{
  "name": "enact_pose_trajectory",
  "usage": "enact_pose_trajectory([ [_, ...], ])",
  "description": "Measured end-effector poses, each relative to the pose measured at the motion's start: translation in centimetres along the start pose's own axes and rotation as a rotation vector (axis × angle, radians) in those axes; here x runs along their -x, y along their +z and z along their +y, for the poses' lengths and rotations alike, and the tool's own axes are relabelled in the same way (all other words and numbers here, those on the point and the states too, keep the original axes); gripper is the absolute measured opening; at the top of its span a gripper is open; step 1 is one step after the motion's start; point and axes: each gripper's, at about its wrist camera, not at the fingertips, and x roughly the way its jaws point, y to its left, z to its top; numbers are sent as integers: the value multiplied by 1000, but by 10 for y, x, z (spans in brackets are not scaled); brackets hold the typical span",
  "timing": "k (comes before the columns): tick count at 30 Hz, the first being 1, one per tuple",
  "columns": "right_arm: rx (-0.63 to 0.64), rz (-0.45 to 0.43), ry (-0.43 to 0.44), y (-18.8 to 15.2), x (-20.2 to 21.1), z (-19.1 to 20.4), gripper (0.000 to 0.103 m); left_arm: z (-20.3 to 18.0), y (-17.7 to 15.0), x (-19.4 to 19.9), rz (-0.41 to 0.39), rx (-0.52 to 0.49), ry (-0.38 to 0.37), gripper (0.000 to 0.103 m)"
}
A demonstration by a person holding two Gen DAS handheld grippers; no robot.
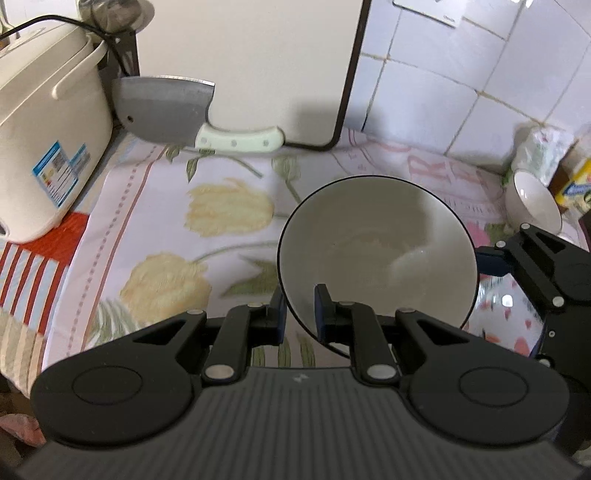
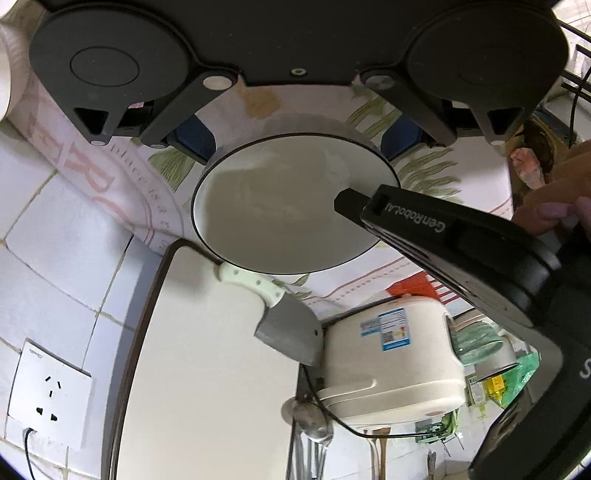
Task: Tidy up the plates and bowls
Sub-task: 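Lift the white bowl and carry it beside the plate stack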
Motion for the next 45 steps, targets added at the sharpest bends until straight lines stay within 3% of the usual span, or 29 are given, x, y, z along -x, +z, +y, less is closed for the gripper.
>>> enact_pose_trajectory([
  [10, 32, 48, -10, -31, -12, 31, 98, 2, -34, -15, 86, 9, 33, 14],
  [18, 50, 87, -17, -41, -27, 34, 97, 2, -45, -28, 90, 18, 58, 14],
  [28, 96, 105, -99, -50, -26, 44, 97, -2, -56, -23, 85, 39, 19, 21],
  [35, 81, 28, -94, -50, 17, 49, 98, -13, -66, 14, 49, 24, 25, 39],
  [40, 6, -66, -101, -57, 61, 47, 98, -25, -71, 52, 25, -4, 0, 41],
  [45, -188, -146, -68, -76, 99, 22, 96, -39, -81, 80, 23, -47, -10, 41],
])
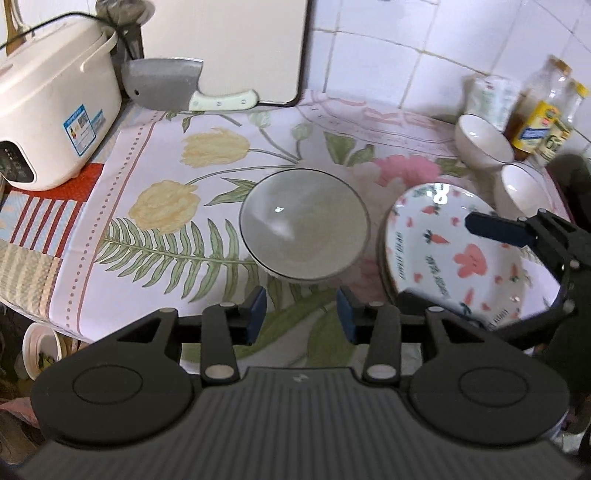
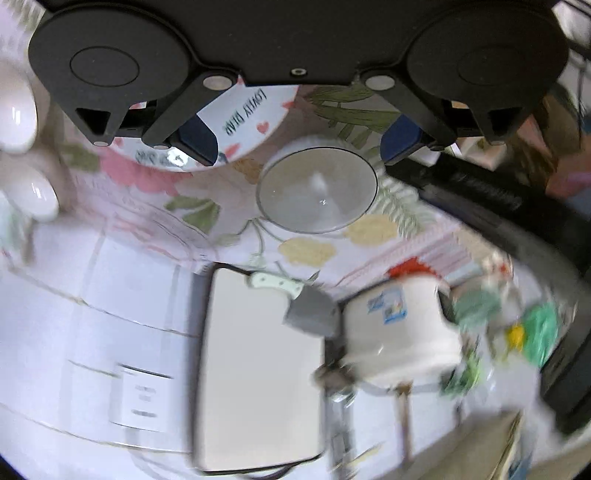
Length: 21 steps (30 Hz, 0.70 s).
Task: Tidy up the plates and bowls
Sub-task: 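Lift the white bowl and carry it beside the plate stack, then lower the white bowl onto the tablecloth and open both grippers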
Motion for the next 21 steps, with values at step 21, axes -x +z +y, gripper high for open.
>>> enact_pose_trajectory([
  [21, -46, -215, -229, -29, 157, -39, 96, -74, -16, 56, -12, -124, -106, 49],
])
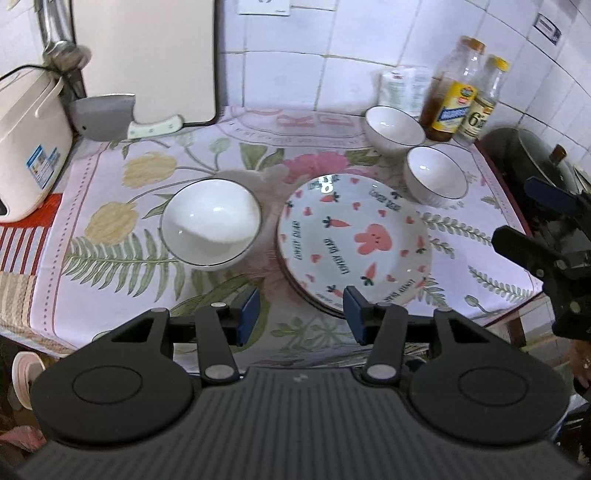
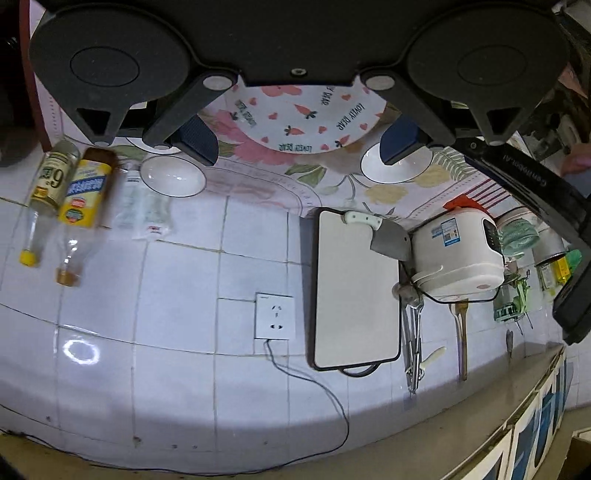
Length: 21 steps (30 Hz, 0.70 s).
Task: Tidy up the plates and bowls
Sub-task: 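Lower the white bowl onto the tablecloth and open both grippers, then move both grippers to the white bowl near the oil bottles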
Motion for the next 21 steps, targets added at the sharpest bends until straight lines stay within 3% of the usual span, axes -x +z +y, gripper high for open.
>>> enact_pose_trajectory([
  [9, 5, -17, -131, -17, 25, -24, 96, -40, 8, -11, 25, -68, -20, 49],
  [15, -11, -8, -172, -30, 29, -44, 96, -66, 14, -29, 51, -100, -28, 49],
  [21, -54, -56, -236, -41, 23, -72, 94, -89, 23, -47, 22, -129, -34, 54],
])
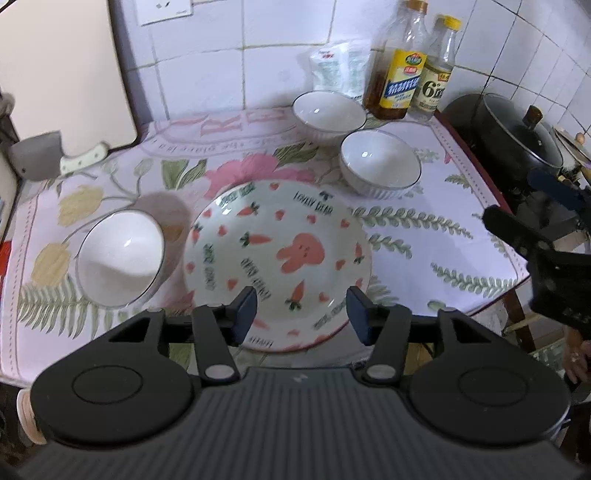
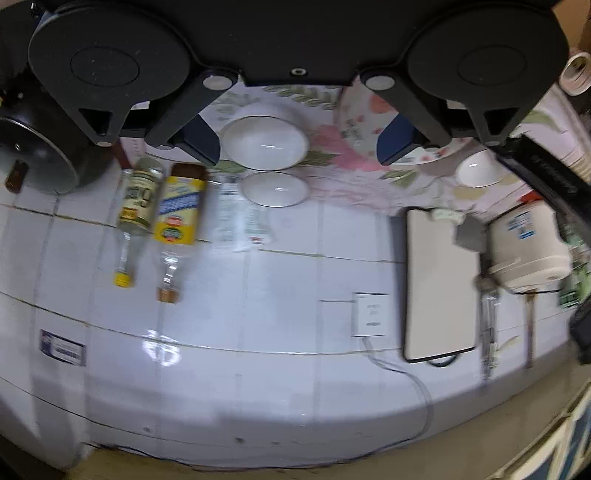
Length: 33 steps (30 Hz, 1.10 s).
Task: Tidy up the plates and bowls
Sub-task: 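Move both grippers to the white bowl near the oil bottles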
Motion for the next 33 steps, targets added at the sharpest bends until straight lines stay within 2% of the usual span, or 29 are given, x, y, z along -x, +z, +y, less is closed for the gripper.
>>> enact_pose_trajectory([
  [6, -131, 22, 0, -11, -23, -31, 92, -20, 13, -18, -21, -37, -1, 54],
  [11, -232, 67, 38, -28, -50, -51, 92, -28, 20, -39, -63, -25, -15, 54],
  [17, -312, 106, 16, -34, -87, -63, 90, -36, 33, -74, -129, -1, -26, 54],
  [20, -355, 129, 3, -36, -107, -71, 83, -36, 41, -93, -160, 24, -39, 54],
  [24, -426, 157, -5, -43, -131, -81, 73, -39, 56, -121, -113, 29, -61, 54],
  [28, -497, 187, -24, -50, -150, -89, 62, -45, 70, -138, -136, 47, -71, 53],
  [33, -605, 212, -29, -59, -163, -98, 56, -49, 86, -160, -162, 78, -68, 51],
])
